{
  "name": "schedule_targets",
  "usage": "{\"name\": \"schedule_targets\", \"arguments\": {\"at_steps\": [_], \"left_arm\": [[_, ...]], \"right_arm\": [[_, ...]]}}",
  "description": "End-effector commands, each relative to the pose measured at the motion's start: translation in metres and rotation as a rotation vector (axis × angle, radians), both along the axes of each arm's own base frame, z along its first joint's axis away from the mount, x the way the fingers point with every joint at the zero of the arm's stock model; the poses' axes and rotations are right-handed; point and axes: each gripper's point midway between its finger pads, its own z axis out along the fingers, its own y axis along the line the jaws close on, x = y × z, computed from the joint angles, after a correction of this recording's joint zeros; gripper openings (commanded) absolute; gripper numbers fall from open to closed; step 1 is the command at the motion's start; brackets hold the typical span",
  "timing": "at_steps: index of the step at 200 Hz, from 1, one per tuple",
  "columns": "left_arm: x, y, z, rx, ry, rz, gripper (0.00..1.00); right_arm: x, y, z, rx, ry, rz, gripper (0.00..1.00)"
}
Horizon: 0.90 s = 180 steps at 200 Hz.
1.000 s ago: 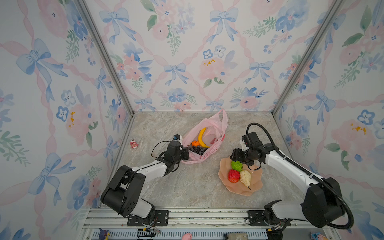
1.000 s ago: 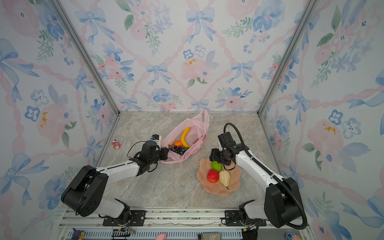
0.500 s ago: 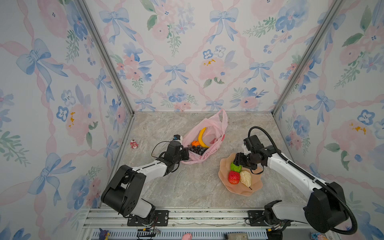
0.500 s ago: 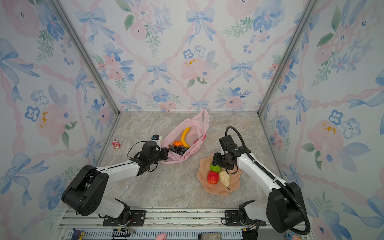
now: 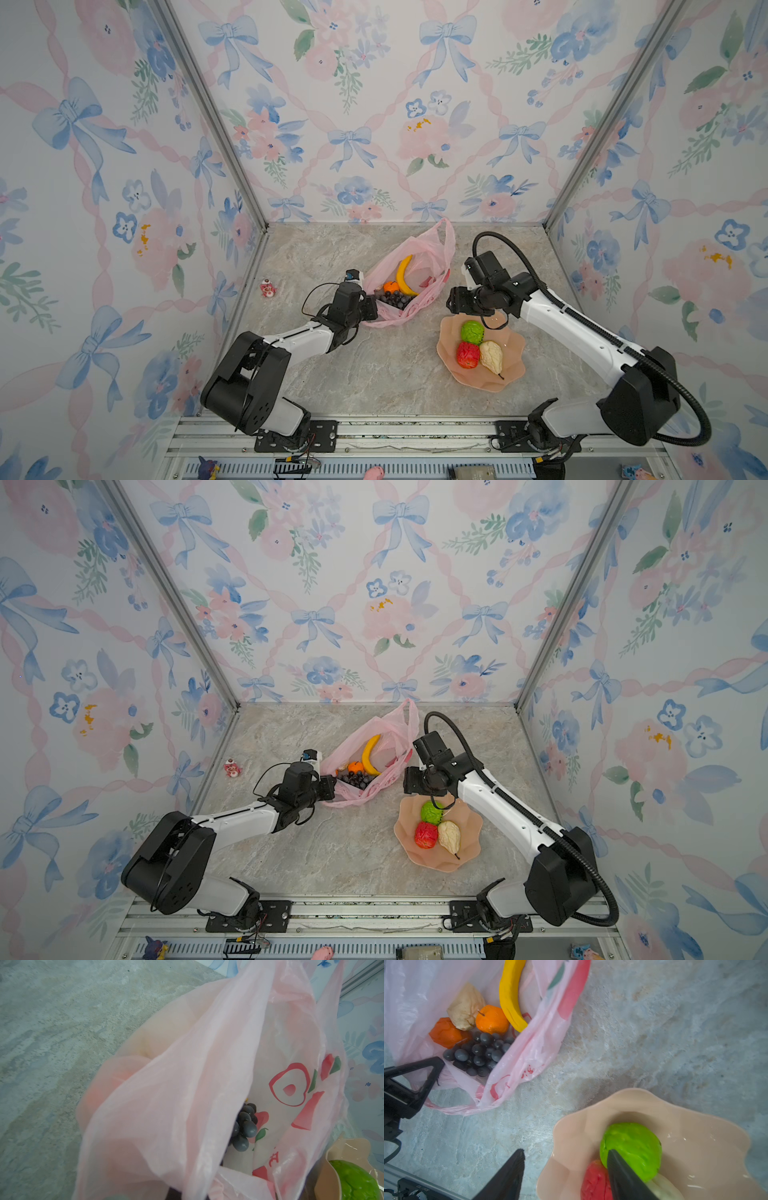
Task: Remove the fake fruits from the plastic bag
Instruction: 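Move the right gripper back over the bag opening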
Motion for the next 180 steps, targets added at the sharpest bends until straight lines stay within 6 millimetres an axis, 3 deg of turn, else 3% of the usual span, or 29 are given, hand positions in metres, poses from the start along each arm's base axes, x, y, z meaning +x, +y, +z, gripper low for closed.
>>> {"name": "schedule_targets", "arguments": {"at_steps": [1, 20, 46, 80, 141, 180], "left_arm": [[-0.003, 0.008, 0.006, 0.006, -0.021, 0.036, 0.0], [-0.004, 0.012, 0.009, 0.005, -0.031, 0.053, 0.0], [-0.005, 0.016, 0.008, 0.003, -0.029, 0.065, 0.0], [-0.005, 0.028, 0.011, -0.013, -0.031, 0.107, 0.0], [-0.006, 0.047, 0.016, -0.051, -0.031, 0.154, 0.0], [-0.007, 0.047, 0.014, -0.051, -0.024, 0.148, 0.0]], "right_arm": [[0.02, 0.038, 0.008, 0.015, -0.061, 0.079, 0.65], [0.037, 0.073, 0.017, 0.065, -0.093, 0.134, 0.64], [0.063, 0.115, 0.009, 0.078, -0.1, 0.194, 0.62], [0.08, 0.159, -0.001, 0.089, -0.106, 0.275, 0.56], [0.09, 0.204, -0.039, 0.025, -0.103, 0.413, 0.5], [0.098, 0.215, -0.056, -0.066, -0.124, 0.452, 0.52]]}}
